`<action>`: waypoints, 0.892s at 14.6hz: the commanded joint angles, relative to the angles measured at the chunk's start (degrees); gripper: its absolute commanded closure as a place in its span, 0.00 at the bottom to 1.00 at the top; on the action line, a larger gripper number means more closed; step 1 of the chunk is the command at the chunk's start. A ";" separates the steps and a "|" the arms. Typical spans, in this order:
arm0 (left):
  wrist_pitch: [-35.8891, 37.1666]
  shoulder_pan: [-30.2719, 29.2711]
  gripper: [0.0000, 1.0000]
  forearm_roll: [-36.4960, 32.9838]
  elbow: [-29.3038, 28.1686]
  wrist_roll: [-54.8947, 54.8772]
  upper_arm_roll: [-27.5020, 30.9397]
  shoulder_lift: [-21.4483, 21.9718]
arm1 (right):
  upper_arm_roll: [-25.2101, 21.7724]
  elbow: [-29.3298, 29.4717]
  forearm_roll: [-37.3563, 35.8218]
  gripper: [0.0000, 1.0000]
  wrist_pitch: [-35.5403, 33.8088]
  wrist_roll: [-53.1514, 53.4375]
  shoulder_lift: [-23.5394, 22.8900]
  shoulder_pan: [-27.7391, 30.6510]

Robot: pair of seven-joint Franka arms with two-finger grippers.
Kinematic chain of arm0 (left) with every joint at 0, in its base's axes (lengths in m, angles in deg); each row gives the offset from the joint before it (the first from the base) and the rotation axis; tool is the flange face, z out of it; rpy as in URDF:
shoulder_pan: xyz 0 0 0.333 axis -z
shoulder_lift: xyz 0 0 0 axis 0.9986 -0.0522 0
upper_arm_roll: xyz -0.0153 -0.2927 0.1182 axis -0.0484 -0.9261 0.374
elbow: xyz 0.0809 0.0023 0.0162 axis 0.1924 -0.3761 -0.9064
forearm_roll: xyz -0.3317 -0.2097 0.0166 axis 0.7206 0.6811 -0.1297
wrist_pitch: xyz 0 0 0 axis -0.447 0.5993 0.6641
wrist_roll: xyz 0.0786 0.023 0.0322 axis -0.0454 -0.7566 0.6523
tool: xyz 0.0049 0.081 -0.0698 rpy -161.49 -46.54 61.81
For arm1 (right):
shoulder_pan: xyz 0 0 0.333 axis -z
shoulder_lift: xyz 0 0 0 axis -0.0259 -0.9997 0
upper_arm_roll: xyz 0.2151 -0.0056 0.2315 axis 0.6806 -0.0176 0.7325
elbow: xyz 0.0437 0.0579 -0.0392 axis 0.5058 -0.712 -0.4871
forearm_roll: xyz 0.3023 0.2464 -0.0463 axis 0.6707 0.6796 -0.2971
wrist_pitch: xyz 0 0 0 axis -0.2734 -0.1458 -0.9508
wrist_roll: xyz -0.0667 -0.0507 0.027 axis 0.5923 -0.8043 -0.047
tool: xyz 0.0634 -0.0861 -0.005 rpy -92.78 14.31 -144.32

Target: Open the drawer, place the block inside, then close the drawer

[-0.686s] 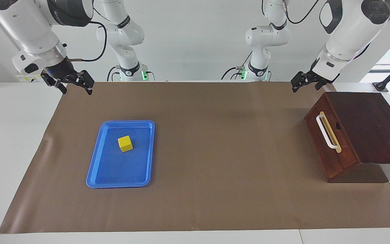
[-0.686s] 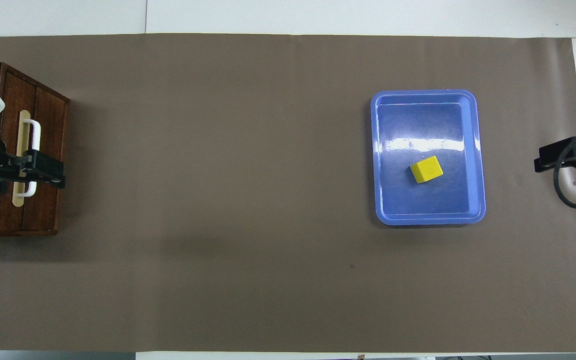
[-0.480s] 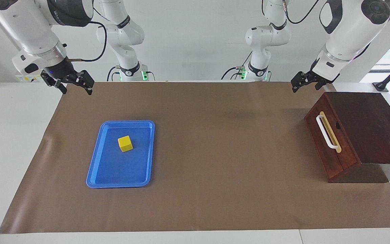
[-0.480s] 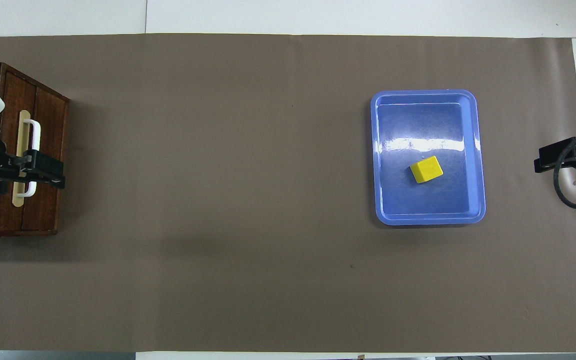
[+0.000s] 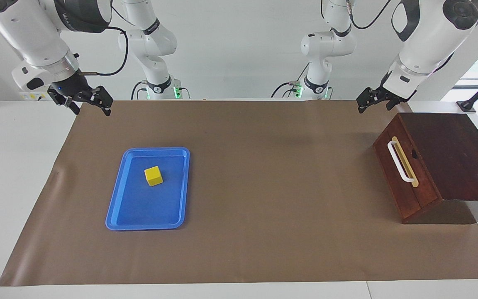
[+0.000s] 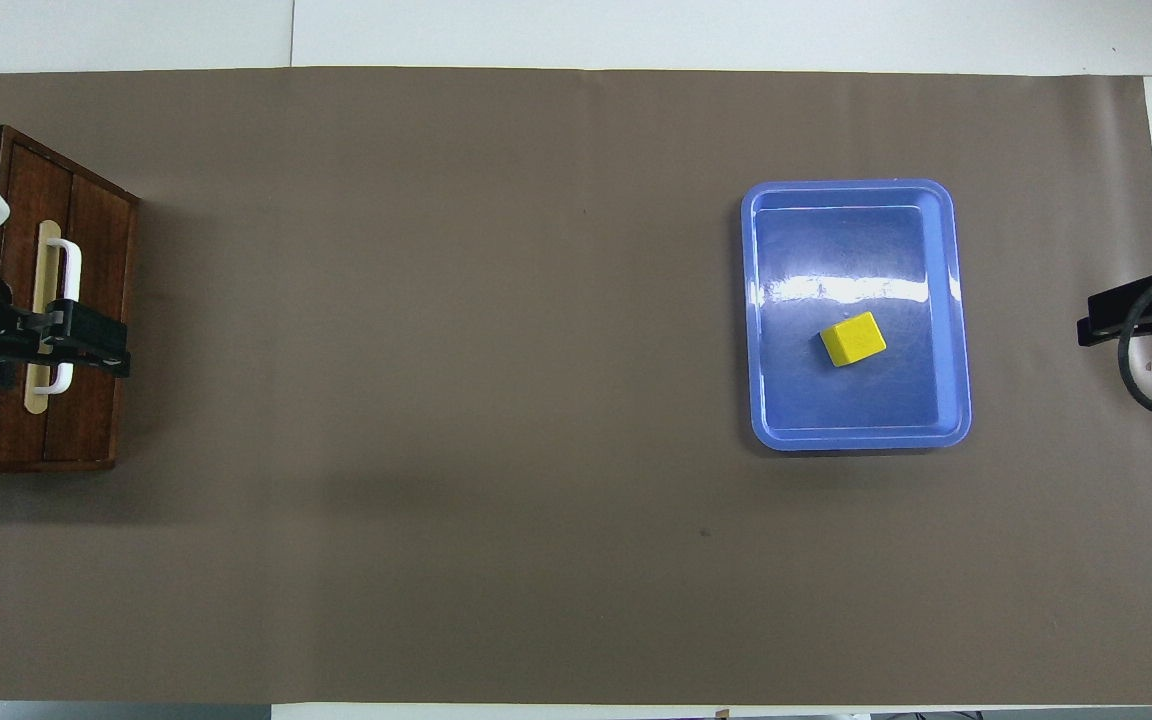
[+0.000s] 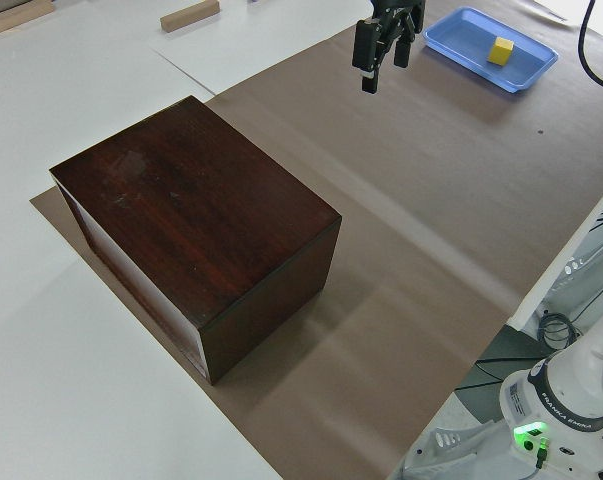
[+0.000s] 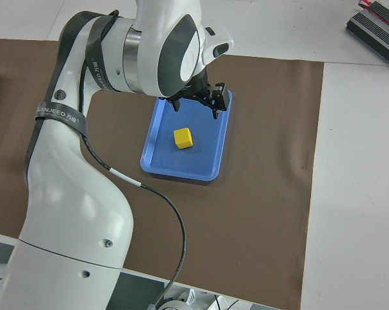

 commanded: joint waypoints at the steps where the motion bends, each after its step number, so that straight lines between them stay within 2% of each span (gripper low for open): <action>1: 0.66 -0.40 0.00 0.48 -0.34 -0.67 -0.08 1.06 | 0.48 -1.28 -0.07 0.00 2.05 7.55 0.56 0.35; 4: 0.66 -0.40 0.00 0.48 -0.34 -0.59 -0.08 1.06 | 0.48 -1.28 0.10 0.02 4.43 14.67 -1.10 0.26; 7: 0.66 -0.40 0.00 0.48 -0.34 -0.59 -0.08 1.06 | 0.39 -1.28 4.22 0.05 6.35 32.22 -4.08 0.87; 10: 0.58 -0.40 0.00 0.48 -0.34 -0.59 -0.08 1.06 | 0.39 -1.28 4.84 0.05 9.87 40.00 -7.34 1.31; 13: 0.66 -0.40 0.00 0.48 -0.34 -0.67 -0.08 1.06 | 0.39 -1.71 12.65 0.05 13.12 53.76 -10.77 3.07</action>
